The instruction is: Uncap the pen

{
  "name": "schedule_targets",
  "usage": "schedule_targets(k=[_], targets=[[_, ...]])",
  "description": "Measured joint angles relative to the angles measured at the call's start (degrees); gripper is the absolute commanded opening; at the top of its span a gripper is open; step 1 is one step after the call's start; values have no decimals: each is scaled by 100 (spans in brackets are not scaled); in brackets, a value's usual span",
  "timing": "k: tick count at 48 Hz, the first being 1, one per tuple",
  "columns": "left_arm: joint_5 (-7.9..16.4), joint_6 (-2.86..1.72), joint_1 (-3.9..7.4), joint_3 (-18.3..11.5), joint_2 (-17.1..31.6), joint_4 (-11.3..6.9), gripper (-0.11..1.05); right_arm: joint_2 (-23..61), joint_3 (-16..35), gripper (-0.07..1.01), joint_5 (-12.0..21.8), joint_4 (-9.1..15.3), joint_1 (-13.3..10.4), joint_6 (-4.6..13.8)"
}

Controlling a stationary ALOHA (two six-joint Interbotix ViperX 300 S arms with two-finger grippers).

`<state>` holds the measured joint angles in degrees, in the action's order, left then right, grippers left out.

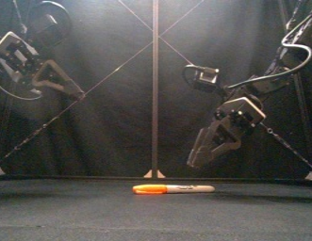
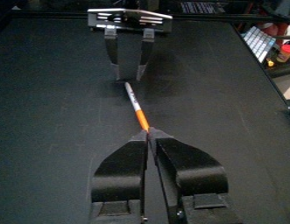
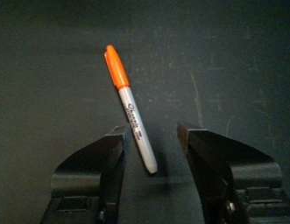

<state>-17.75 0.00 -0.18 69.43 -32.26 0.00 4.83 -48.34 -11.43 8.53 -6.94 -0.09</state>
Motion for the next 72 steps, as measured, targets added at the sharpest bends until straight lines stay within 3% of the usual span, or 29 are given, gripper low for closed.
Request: schedule_targets(k=[8,12,15,19,23,27,33,37,45,52,62,66,72], targets=[[0,9,-9,0,0,0,62,325,35,78,0,-26,9,70],[0,9,-9,0,0,-9,63,396,62,65,-35,-9,26,53],[0,-18,0,0,-9,-9,64,422,79,55,-35,9,62,44],[0,-18,9,-70,18,-114,69,431,105,45,-35,9,62,44],[0,9,18,-299,167,-264,78,360,141,44,44,-9,88,53],[18,18,53,-580,431,-264,91,185,272,44,176,-35,105,53],[53,26,70,-932,1028,-246,99,-62,633,44,677,-26,114,62],[62,18,88,-1169,1529,-237,100,-70,809,44,914,-18,149,53],[70,26,167,-1424,2250,-229,100,-70,958,44,958,-9,229,44],[70,26,237,-1582,2681,-229,99,-132,958,44,958,-9,299,44],[158,26,255,-1758,3006,-220,98,-255,958,44,923,-9,360,35],[158,26,308,-1793,3032,-220,93,-255,958,44,879,-9,360,35],[202,26,378,-1793,3041,-211,75,-255,958,44,853,-9,369,62]])
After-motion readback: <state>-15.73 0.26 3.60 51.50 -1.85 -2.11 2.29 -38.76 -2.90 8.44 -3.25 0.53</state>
